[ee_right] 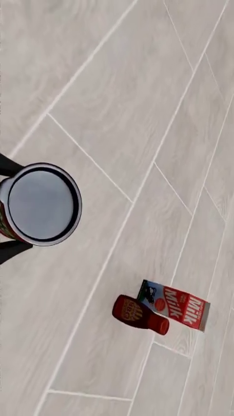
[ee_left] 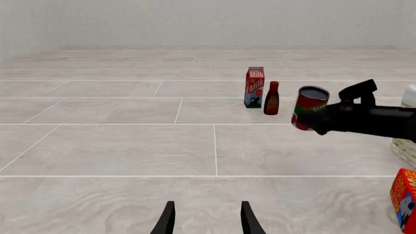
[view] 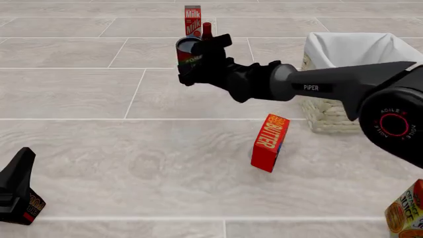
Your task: Pick the tomato sauce and place it in the basket.
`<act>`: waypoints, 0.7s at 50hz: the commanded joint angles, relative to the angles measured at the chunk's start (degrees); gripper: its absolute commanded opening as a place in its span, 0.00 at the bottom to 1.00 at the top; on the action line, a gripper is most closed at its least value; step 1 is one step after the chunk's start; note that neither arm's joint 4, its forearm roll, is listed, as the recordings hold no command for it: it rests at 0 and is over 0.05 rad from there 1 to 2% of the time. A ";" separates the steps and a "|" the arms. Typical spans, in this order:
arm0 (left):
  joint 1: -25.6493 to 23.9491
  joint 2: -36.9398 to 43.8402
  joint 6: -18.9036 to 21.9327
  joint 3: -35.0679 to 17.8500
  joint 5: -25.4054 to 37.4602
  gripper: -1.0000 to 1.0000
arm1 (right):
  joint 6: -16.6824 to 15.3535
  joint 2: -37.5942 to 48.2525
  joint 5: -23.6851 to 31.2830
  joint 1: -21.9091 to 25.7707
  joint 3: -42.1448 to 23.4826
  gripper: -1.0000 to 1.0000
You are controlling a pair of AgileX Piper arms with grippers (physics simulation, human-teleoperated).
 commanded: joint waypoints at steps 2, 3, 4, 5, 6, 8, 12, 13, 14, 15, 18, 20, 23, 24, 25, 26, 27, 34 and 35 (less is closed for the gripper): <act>0.00 0.00 0.00 0.00 0.00 1.00 | 0.57 -9.01 -1.78 -0.32 7.60 0.00; 0.00 0.00 0.00 0.00 0.00 1.00 | 0.44 -9.28 -1.80 -0.28 7.88 0.00; 0.00 0.00 0.00 0.00 0.00 1.00 | 0.24 -10.42 -2.04 -0.20 9.03 0.00; 0.00 0.00 0.00 0.00 0.00 1.00 | 0.25 -10.93 -2.16 -0.24 9.52 0.00; 0.00 0.00 0.00 0.00 0.00 1.00 | 0.07 -11.66 -2.31 -0.66 10.08 0.00; 0.00 0.00 0.00 0.00 0.00 1.00 | -0.02 -12.64 -2.48 -0.91 10.97 0.00; 0.00 0.00 0.00 0.00 0.00 1.00 | -0.25 -13.78 -2.45 -1.25 11.99 0.00; 0.00 0.00 0.00 0.00 0.00 1.00 | -0.48 -14.22 -2.62 -1.35 12.41 0.00; 0.00 0.00 0.00 0.00 0.00 1.00 | -0.33 -14.92 -2.70 -1.31 13.00 0.00; 0.00 0.00 0.00 0.00 0.00 1.00 | -0.27 -15.58 -2.85 -1.67 13.43 0.00; 0.00 0.00 0.00 0.00 0.00 1.00 | -0.02 -16.62 -2.90 -2.10 14.03 0.00; 0.00 0.00 0.00 0.00 0.00 1.00 | 0.06 -17.60 -2.85 -2.40 14.66 0.00; 0.00 0.00 0.00 0.00 0.00 1.00 | -0.31 -19.40 -2.86 -2.41 16.04 0.00; 0.00 0.00 0.00 0.00 0.00 1.00 | -0.31 -19.40 -2.86 -2.41 16.04 0.00; 0.00 0.00 0.00 0.00 0.00 1.00 | -0.11 -20.20 -2.76 -2.41 16.52 0.00; 0.00 0.00 0.00 0.00 0.00 1.00 | -0.25 -20.56 -2.72 -2.42 16.78 0.00; 0.00 0.00 0.00 0.00 0.00 1.00 | -0.26 -21.17 -2.75 -2.47 17.21 0.00; 0.00 0.00 0.00 0.00 0.00 1.00 | -0.36 -24.71 -2.71 -3.06 19.55 0.00; 0.00 0.00 0.00 0.00 0.00 1.00 | -0.21 -25.36 -2.69 -3.02 19.98 0.00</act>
